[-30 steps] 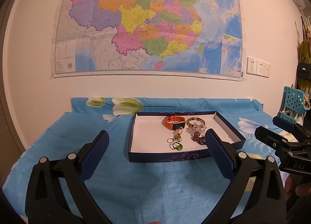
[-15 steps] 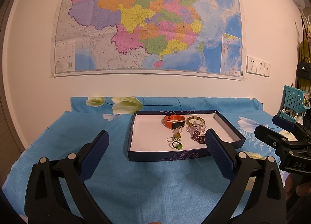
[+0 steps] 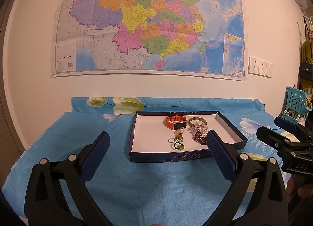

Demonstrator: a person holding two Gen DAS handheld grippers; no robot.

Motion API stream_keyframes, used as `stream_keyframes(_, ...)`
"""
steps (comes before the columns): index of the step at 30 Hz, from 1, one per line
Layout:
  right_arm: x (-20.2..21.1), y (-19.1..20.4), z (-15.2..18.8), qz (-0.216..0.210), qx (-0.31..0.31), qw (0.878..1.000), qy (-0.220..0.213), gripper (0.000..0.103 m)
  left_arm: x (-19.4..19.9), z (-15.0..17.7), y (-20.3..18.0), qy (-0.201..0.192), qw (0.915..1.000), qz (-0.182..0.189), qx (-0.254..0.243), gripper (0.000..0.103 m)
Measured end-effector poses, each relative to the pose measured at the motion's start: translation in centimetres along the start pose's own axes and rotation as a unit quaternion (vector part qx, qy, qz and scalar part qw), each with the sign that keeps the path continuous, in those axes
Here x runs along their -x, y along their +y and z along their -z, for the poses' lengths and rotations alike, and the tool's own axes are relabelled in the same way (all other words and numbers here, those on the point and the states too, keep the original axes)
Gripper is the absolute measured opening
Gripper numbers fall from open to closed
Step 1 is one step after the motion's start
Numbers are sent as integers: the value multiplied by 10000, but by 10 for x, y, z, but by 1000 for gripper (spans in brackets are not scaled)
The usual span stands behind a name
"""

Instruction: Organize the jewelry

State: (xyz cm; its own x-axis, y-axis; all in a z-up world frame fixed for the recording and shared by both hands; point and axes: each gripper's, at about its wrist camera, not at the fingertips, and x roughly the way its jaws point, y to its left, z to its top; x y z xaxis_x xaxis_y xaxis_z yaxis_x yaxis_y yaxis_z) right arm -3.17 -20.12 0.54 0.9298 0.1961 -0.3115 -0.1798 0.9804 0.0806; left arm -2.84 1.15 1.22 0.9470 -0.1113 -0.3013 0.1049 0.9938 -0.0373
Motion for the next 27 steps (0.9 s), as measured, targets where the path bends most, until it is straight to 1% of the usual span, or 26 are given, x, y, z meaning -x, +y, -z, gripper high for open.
stream_keyframes(27,-1,0,0,-6,-6,10000,16,96,-1,5,3,40,10000,-10,3,97)
